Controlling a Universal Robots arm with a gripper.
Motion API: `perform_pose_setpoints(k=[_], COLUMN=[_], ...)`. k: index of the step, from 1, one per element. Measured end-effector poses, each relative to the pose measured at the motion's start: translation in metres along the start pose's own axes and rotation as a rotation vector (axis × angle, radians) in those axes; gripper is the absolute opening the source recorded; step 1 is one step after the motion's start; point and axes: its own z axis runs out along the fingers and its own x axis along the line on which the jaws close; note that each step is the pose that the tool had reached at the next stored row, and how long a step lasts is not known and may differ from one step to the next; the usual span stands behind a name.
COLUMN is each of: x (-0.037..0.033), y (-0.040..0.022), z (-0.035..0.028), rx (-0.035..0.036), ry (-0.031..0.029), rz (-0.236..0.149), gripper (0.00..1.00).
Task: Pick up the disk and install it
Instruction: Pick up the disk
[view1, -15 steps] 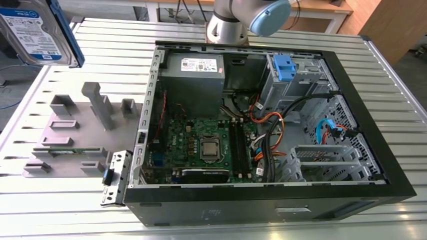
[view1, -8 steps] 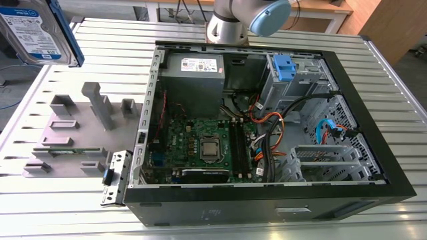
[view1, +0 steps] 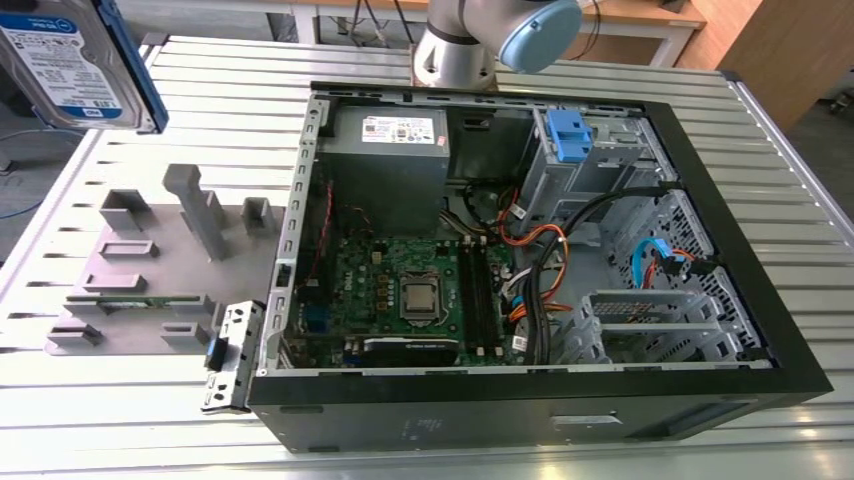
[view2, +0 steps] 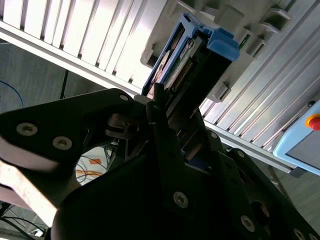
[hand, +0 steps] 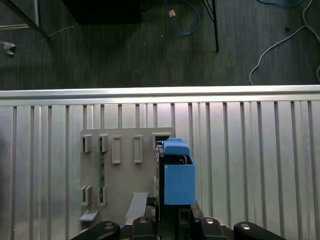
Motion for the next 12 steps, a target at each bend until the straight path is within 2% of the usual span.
perform_pose_setpoints(k=[6,12], x=[-0.0002,-0.0004], y=[0.0003,0.0008], z=[-0.0079,-0.0189], rx=[0.0003,0.0002], ry=[-0.0002,-0.0001], rz=[0.000,0.000], gripper=[0.35,0.35])
